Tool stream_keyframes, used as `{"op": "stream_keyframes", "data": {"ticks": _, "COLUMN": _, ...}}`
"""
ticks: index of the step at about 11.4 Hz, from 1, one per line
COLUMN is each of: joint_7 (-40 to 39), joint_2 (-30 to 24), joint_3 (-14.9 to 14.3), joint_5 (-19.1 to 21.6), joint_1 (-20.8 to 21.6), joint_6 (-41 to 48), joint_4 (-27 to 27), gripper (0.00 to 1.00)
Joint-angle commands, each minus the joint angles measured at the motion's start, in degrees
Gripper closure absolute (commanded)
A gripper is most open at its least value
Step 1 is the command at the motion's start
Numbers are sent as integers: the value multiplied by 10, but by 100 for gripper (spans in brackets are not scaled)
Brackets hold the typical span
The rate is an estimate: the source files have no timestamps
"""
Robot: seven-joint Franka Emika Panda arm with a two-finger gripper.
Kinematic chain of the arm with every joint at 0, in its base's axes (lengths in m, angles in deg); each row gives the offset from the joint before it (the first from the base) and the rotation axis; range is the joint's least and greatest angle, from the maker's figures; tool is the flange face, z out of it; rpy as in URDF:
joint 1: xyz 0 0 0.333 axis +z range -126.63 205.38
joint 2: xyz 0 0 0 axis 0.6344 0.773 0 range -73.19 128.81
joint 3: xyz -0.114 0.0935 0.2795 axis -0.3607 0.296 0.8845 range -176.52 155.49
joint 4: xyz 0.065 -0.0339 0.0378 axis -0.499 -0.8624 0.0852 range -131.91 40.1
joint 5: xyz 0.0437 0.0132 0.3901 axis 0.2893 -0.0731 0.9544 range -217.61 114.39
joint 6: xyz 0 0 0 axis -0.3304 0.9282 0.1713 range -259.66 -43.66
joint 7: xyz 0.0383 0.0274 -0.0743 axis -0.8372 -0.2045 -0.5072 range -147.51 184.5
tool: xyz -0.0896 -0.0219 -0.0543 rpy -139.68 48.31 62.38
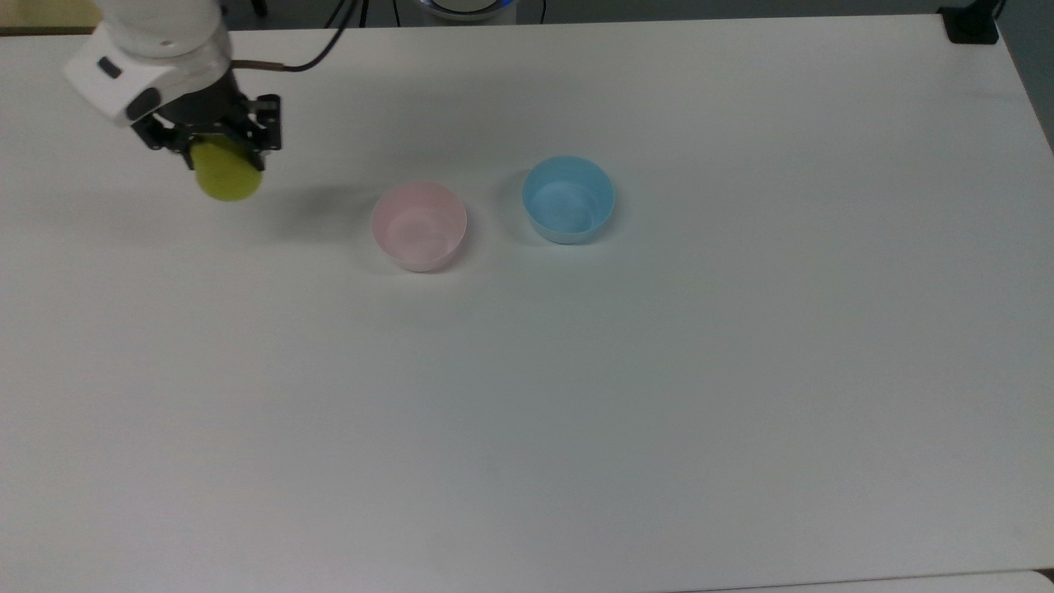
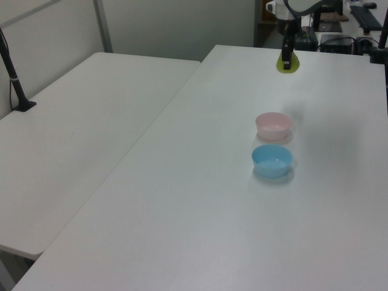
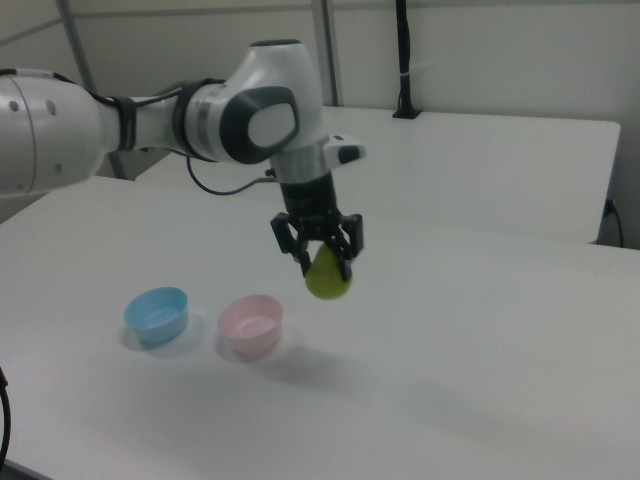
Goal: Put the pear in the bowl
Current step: 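Lift the held pear up off the table, then carry the pear over the pink bowl and lower it inside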
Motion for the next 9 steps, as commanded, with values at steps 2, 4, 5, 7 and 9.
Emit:
{"op": "stream_keyframes", "data": {"ticks": 2, "joint_7": 141, "joint_2": -40, "joint_3": -4, "joint_5": 9, "joint_1": 87, "joint_6": 15, "joint_4": -38, "gripper": 61}}
{"op": "stream_keyframes", "data": {"ticks": 4, "joint_7": 193, "joint_2": -52, "joint_3": -4, "joint_5": 10, "joint_1": 137, "joint_6": 11, "joint_4": -76, "gripper": 61}}
{"op": "stream_keyframes", "data": {"ticks": 5, "joint_7": 212, "joint_2": -52, "joint_3": -4, "joint_5": 10, "joint_1": 149, "joint_6": 4, "joint_4": -91, "gripper": 61}}
{"op": "stream_keyframes", "data": {"ticks": 7, "joint_7": 245, "joint_2": -52, "joint_3": -4, "joint_5": 10, "joint_1": 172, "joint_6": -34, "joint_4": -127, "gripper": 61}}
{"op": "stream_keyframes", "data": {"ticks": 9, "joint_7": 255, "joint_2": -47, "joint_3": -4, "joint_5": 9, "joint_1": 182, "joint_6": -100, "joint_4": -169, "gripper": 61}}
